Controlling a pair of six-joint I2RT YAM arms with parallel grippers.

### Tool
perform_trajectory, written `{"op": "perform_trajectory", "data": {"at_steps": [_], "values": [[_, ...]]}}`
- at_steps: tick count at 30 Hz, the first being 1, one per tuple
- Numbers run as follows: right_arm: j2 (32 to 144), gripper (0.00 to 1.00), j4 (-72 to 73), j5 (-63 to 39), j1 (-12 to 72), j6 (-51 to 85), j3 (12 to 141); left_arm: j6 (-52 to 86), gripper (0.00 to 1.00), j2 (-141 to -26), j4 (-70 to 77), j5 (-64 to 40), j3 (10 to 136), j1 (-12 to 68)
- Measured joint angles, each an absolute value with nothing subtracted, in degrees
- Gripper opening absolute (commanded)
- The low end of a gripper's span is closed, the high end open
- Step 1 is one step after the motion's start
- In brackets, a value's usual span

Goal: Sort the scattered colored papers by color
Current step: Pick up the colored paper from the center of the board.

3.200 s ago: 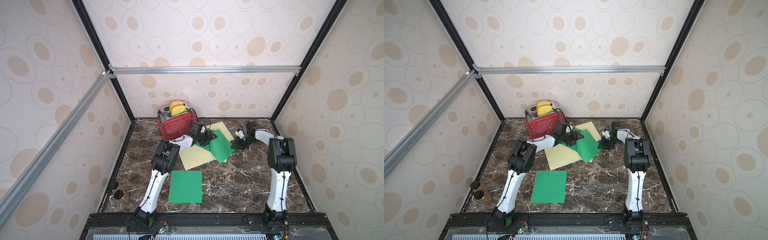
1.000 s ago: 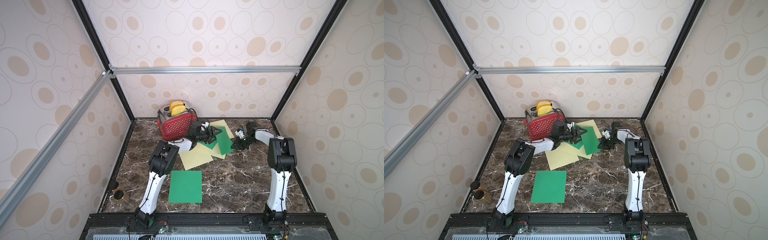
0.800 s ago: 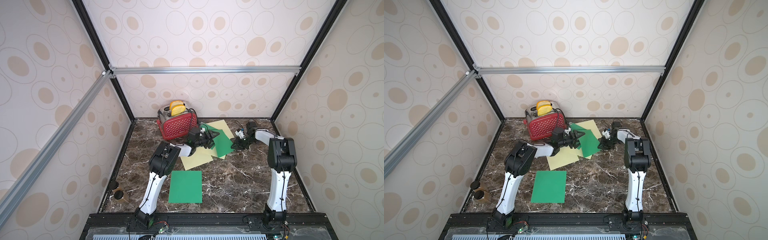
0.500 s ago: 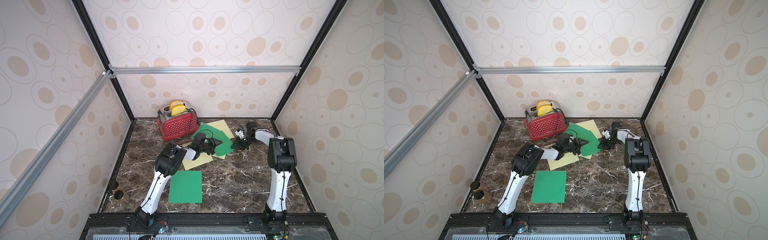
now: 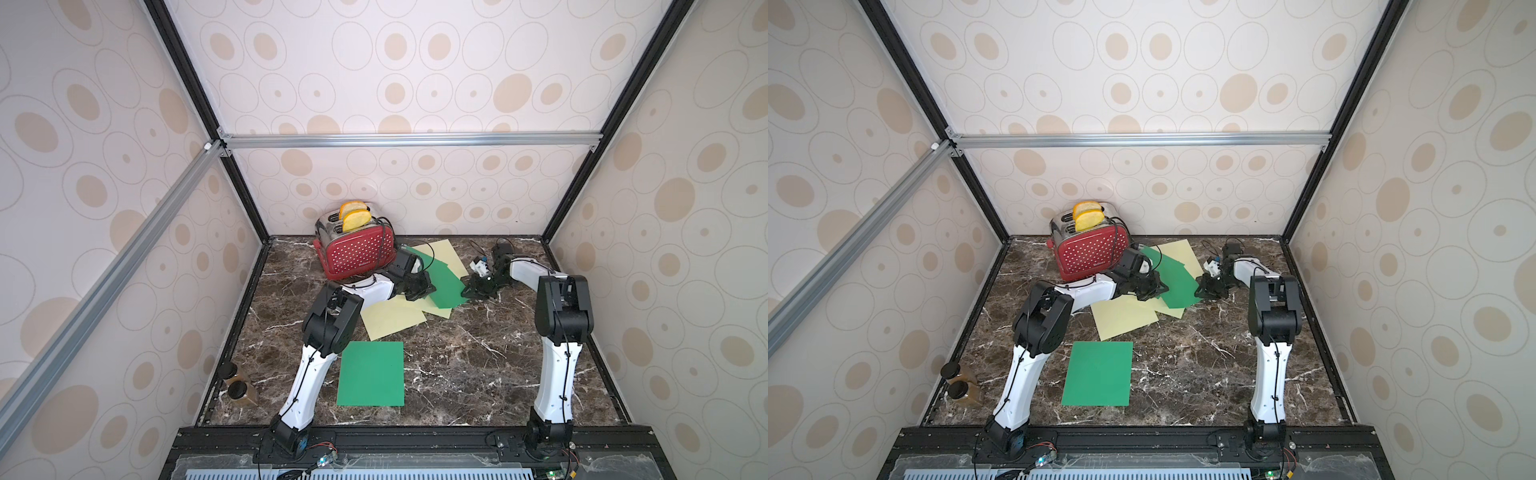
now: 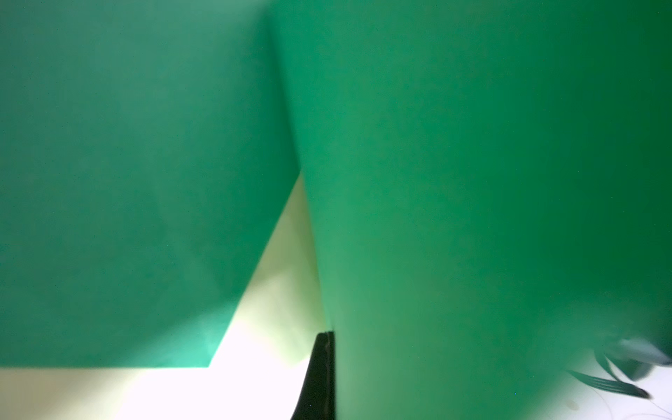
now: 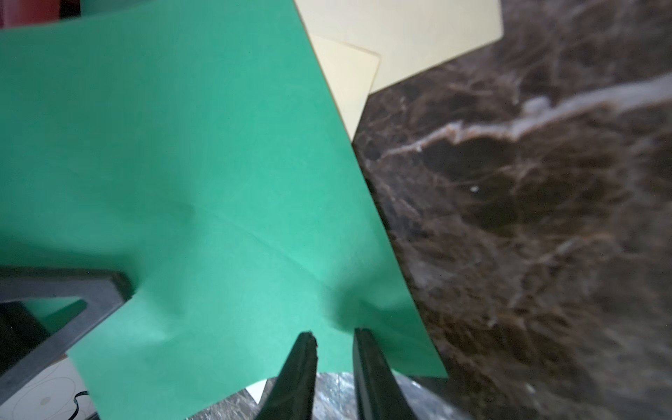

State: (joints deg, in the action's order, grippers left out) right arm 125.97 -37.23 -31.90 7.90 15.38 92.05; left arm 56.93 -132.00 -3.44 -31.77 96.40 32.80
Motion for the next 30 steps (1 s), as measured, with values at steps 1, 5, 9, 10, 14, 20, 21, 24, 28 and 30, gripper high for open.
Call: {"op": "perform_trajectory", "data": {"at_steps": [1,5,9,10,14,20,21,24,28,30], "values": [[125.95,0.30,-37.76,-31.31,8.03,15.25,92.44,56.71,0.00,-132.00,-3.40,-31.59,96.12,32.80],[125.64,0.39,-41.56,-27.86,8.49,14.90,95.44,56.10,0.00,-131.41,-1.58,-31.33,93.69,32.80],[121.38,0.65,-44.49,-26.24,8.43,15.00,96.03,55.09,0.00,-127.00,0.84,-32.05,88.75,32.77],[119.37,0.71,-44.93,-25.96,8.38,14.94,95.79,54.39,0.00,-124.77,1.15,-32.49,87.15,32.75],[107.04,0.78,-45.08,-25.78,8.34,15.42,91.92,51.51,0.00,-113.99,3.31,-35.05,79.26,32.73],[91.94,0.78,-42.63,-29.43,8.36,18.59,80.12,48.42,0.00,-99.46,1.69,-38.63,63.79,32.88],[90.63,0.78,-41.82,-30.15,8.40,19.33,77.60,47.70,0.00,-98.15,0.03,-39.07,62.15,32.97],[88.09,0.77,-40.64,-31.88,8.82,21.34,70.50,43.62,0.00,-94.65,-8.08,-39.33,58.52,33.43],[86.89,0.76,-38.65,-34.39,10.68,23.94,65.08,37.82,0.00,-89.89,-19.29,-37.52,55.72,33.95],[86.13,0.76,-36.88,-35.16,12.62,25.39,63.48,35.99,0.00,-87.31,-23.86,-35.99,54.70,34.09]]}}
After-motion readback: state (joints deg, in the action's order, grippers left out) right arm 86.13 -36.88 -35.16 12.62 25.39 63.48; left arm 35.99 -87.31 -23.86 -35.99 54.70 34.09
